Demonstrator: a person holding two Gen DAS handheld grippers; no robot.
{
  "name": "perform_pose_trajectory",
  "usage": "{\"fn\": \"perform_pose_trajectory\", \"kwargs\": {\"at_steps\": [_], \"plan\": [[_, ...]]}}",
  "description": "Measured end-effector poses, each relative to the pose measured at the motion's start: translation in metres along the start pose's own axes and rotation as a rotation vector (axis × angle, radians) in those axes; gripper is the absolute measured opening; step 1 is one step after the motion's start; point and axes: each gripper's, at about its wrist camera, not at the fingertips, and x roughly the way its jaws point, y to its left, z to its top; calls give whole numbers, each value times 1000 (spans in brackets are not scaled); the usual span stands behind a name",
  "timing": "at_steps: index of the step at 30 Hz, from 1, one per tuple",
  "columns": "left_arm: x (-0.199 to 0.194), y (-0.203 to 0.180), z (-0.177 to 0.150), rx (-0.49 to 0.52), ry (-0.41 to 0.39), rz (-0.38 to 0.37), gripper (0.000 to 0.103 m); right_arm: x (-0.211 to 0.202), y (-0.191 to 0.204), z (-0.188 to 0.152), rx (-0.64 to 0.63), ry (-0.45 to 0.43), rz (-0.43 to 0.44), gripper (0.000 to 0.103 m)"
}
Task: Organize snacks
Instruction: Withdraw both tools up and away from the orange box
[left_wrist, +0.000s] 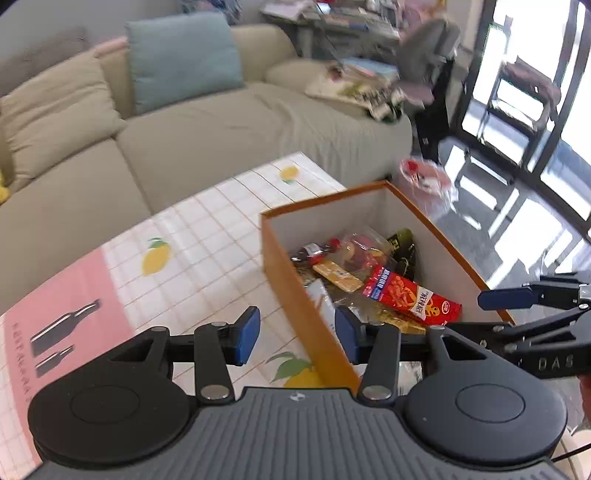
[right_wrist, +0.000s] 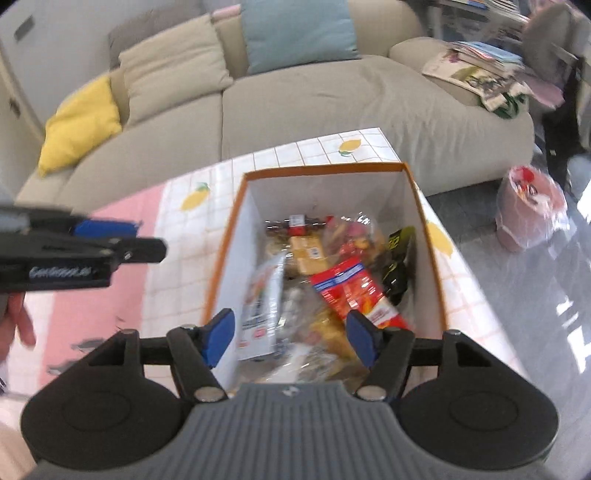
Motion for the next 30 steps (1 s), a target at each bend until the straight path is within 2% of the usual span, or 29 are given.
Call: {"fn": "perform_pose_trajectory", "kwargs": {"at_steps": [3,6,11,15,17,22,30], "plan": [[-30,10,-20,-34,-55,37,53,-15,19,-13,52,-53,1,66],[-52,17,-37,-52,-106,86,53,-31,40,-26,63,-138,-33,69],[-86,22,-70,-111,-198,186,53,-53,72,-55,13,-271,-103,70],[-103,21,-98,-112,-218,251,53,-66,92,-79,-53,-331,-154,71],[-106,19,-111,-137,-217,258,53,-71,96,-90,-73,-352,-169,74],[-103,6,-136,-150,-207,277,54,-72,102,-118,-129,-370,-208,75],[-82,-15,-146,-135,-159,201,59,-54,95,-135,-140,-315,-246,80]]}}
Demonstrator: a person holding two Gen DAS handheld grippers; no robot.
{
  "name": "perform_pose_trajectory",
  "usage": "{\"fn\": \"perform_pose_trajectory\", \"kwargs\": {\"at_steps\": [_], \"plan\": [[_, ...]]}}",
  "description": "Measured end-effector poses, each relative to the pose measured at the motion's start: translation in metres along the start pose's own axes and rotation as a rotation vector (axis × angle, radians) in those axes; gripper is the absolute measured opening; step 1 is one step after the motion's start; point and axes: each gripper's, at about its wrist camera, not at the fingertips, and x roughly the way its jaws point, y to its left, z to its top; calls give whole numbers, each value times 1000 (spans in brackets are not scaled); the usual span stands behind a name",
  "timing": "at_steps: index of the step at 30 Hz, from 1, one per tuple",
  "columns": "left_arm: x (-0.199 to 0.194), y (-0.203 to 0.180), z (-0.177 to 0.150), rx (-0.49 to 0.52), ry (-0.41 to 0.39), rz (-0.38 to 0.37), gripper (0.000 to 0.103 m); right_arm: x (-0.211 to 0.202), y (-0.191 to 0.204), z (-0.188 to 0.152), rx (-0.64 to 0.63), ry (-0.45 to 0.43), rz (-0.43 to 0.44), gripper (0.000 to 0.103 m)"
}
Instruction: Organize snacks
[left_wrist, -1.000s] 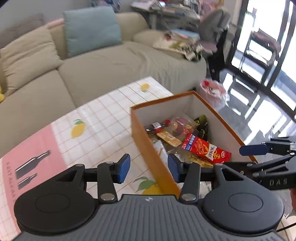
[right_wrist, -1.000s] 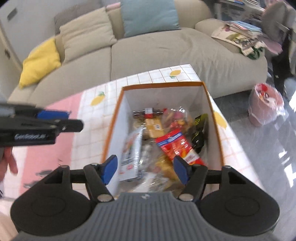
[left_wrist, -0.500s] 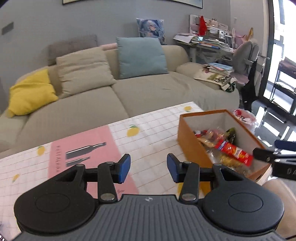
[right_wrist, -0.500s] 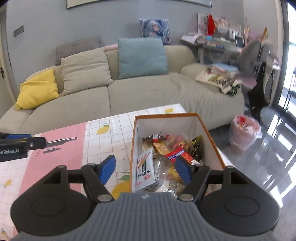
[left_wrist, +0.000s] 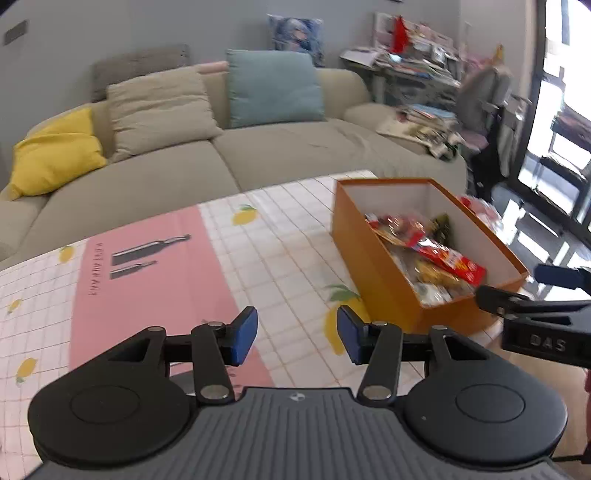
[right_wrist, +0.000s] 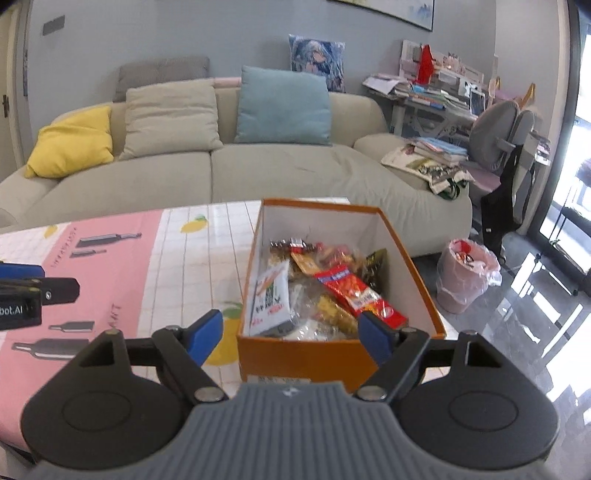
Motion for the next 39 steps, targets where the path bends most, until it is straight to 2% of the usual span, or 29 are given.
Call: {"fn": "perform_pose_trajectory", "kwargs": {"at_steps": [7,21,39], "plan": [[19,-15,-11,-4,64,-18,62,17,-8,-8,16,53,-26,89],[22,-12,-15,-30,100,18,63,30,-7,-13,6,109,-15,90],[12,-3,-14,-52,98,28,64,16,4,-6,-49,65,1,91]]}}
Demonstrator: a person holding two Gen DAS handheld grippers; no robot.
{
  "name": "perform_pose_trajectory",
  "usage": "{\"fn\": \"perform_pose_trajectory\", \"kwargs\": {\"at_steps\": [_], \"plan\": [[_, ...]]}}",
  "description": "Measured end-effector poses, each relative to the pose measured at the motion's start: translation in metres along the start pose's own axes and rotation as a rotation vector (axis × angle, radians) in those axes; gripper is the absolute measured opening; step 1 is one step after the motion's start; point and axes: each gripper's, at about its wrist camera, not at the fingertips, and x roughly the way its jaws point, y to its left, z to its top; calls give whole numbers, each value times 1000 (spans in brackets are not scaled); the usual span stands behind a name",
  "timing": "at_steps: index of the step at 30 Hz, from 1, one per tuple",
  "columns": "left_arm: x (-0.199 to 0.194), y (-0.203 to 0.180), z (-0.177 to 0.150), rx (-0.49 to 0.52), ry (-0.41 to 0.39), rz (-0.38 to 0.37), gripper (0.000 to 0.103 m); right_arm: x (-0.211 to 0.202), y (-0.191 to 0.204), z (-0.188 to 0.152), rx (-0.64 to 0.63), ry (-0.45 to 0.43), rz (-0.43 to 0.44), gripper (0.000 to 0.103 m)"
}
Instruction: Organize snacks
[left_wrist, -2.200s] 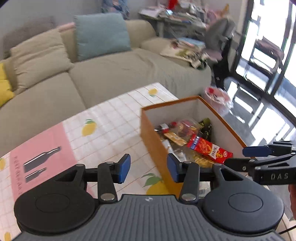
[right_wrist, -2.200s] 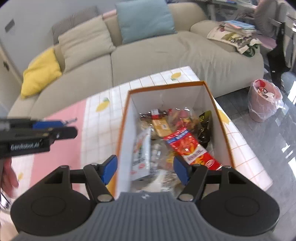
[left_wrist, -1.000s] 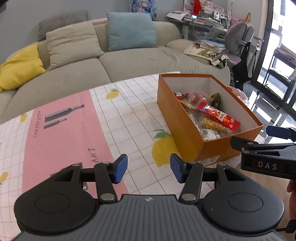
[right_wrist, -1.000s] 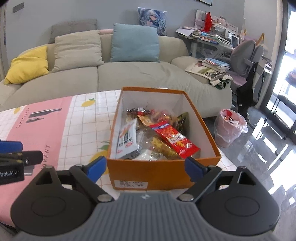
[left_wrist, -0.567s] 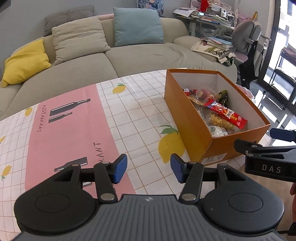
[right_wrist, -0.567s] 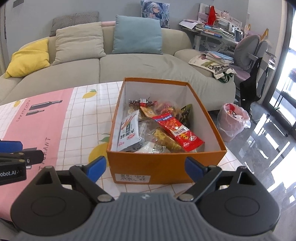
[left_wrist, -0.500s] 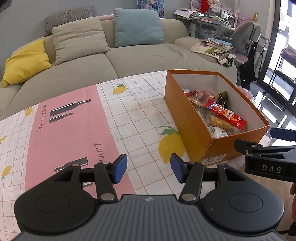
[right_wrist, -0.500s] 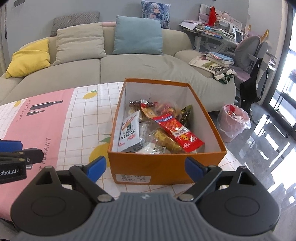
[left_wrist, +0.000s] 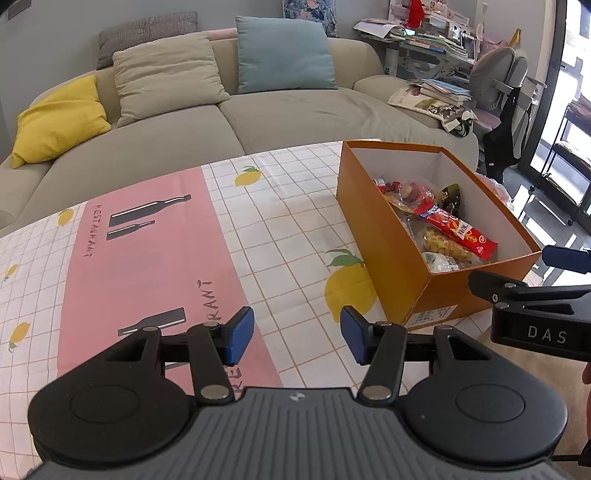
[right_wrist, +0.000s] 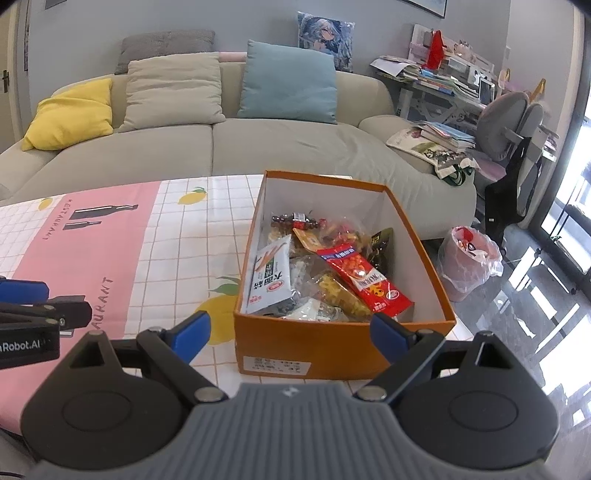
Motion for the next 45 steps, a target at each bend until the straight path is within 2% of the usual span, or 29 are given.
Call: {"fn": "perform_pose_trajectory", "kwargs": {"at_steps": [45], "plan": [[-2,7,-4,-40,20,-14,64,-2,6,-2,-26,-7,11,92]]}}
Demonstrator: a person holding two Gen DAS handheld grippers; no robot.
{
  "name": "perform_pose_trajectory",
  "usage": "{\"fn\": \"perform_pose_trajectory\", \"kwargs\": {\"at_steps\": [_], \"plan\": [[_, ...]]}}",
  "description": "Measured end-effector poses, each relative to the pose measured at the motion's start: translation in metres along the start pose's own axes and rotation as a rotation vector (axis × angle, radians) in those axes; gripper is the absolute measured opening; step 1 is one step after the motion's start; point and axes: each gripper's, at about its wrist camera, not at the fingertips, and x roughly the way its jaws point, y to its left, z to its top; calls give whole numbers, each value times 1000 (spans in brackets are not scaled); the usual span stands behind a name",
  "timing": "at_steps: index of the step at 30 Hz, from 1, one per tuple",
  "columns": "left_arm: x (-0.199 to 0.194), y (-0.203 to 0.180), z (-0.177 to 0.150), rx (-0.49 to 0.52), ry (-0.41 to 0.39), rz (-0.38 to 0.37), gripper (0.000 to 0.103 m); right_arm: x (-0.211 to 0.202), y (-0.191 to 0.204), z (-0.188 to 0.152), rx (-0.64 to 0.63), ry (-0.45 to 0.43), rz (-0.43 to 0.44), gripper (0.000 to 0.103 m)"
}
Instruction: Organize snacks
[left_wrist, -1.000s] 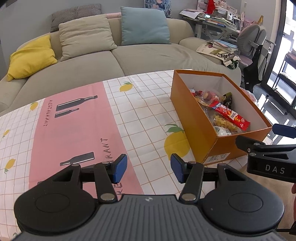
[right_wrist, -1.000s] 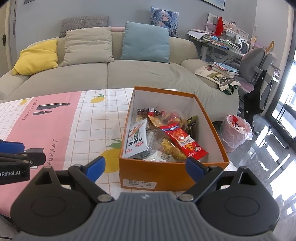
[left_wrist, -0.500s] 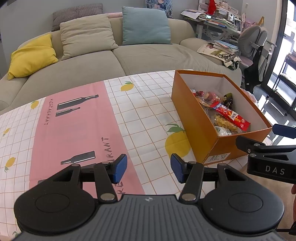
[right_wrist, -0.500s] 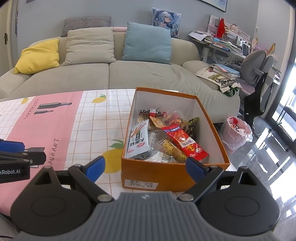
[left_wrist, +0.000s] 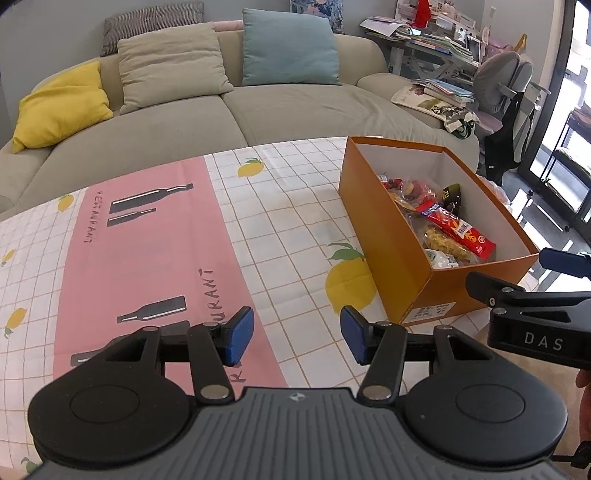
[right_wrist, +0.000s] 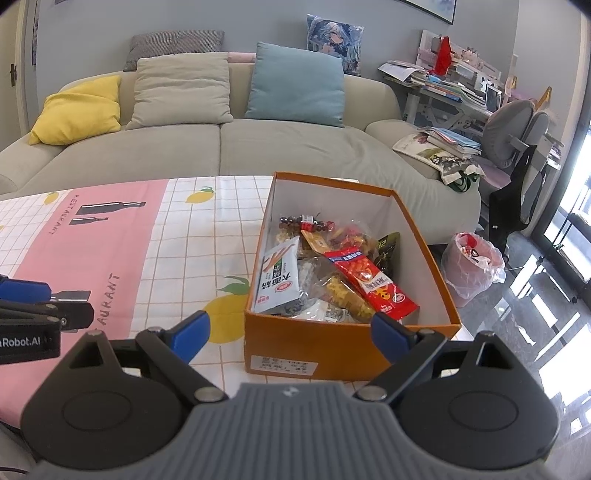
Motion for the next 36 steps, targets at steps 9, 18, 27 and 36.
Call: {"fn": "perform_pose_trajectory", "kwargs": {"at_steps": [9,18,27,36], "plan": [[1,1,-1,2,5,7,64,0,0,-1,-5,0,2,92],[1,1,-1,8,4,15,64,1,-2,-3,-10,5,8,92],[-1,1,-1,16,0,11,64,1,-1,-3,-15,11,15,92],[-1,3,-2,16,-9,-2,64,2,-1,-2,-16,17,18,92]]}}
